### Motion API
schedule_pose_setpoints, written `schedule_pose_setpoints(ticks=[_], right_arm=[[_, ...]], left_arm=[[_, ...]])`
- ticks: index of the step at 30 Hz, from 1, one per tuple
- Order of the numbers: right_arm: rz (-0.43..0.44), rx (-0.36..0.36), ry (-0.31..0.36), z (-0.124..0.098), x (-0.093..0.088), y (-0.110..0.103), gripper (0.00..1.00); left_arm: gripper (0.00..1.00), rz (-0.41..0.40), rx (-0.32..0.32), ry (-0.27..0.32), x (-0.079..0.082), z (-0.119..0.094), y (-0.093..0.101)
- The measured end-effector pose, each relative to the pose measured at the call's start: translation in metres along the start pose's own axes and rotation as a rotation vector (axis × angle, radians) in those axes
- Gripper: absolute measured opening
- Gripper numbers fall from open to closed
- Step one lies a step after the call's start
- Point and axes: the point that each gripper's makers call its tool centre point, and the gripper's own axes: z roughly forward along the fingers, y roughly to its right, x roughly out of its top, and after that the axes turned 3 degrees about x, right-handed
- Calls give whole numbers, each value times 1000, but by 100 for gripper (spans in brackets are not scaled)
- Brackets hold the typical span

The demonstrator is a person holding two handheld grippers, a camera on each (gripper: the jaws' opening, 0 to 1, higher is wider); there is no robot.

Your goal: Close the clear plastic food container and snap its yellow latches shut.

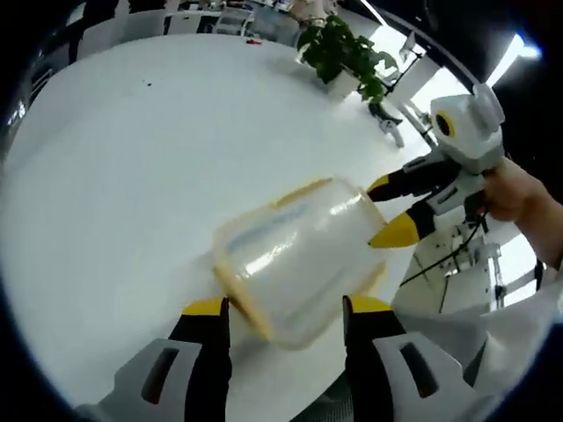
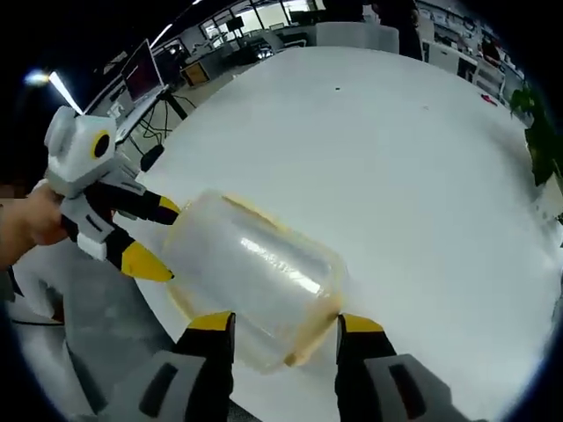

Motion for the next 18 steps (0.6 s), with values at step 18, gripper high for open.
schedule_pose_setpoints(ticks=[18], right_arm=[[44,-28,-24,5,1,-5,42]], left_arm=[[52,-61,28,-32,-6,7,3]])
